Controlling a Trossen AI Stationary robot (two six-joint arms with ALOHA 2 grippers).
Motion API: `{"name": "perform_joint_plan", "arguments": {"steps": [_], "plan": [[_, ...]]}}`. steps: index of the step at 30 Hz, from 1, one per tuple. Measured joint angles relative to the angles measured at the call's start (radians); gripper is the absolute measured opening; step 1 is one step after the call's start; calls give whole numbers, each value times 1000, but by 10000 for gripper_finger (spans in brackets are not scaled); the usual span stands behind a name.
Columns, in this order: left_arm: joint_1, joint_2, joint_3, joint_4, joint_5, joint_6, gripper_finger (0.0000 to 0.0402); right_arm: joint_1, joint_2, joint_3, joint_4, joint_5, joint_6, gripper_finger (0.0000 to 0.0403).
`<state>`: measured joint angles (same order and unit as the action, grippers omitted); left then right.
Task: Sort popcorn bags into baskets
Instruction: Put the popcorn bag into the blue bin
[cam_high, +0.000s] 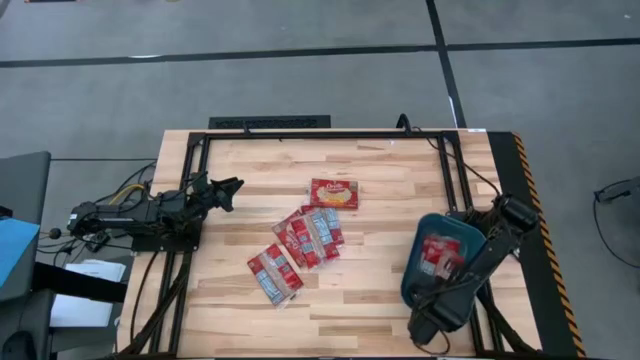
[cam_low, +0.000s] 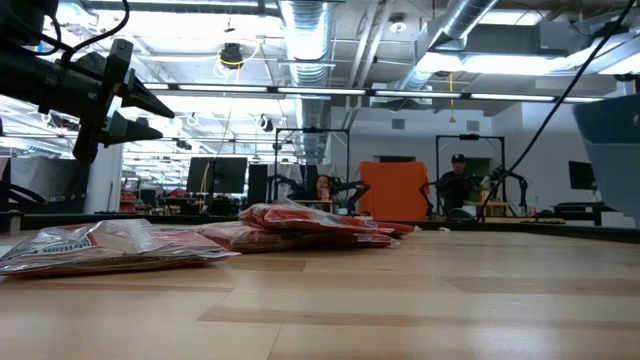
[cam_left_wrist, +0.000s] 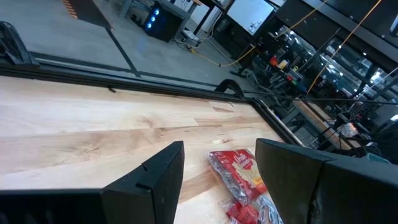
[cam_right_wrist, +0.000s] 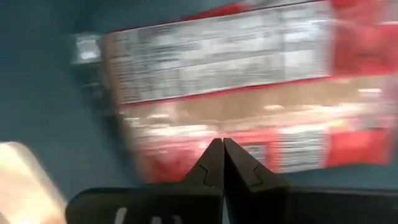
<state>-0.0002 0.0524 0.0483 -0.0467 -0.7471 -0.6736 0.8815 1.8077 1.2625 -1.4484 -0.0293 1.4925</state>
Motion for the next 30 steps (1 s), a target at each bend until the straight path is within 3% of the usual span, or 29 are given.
{"name": "perform_joint_plan", "arguments": {"steps": [7, 14, 18, 23, 30], "plan": [[0, 0, 0, 0, 1, -3, 187, -32, -50, 61, -93, 73, 30, 37], [0, 0, 0, 0, 1, -3, 187, -52, -147, 118, -131, 327, 39, 22], [0, 0, 0, 0, 0, -2, 187, -126, -199, 56, -127, 340, -9, 7], [0, 0, 0, 0, -5, 8, 187, -260, -247, -29, -120, 389, -90, 22], [0, 0, 0, 0, -8, 10, 187, -428, -314, -61, -123, 451, -196, 14]]}}
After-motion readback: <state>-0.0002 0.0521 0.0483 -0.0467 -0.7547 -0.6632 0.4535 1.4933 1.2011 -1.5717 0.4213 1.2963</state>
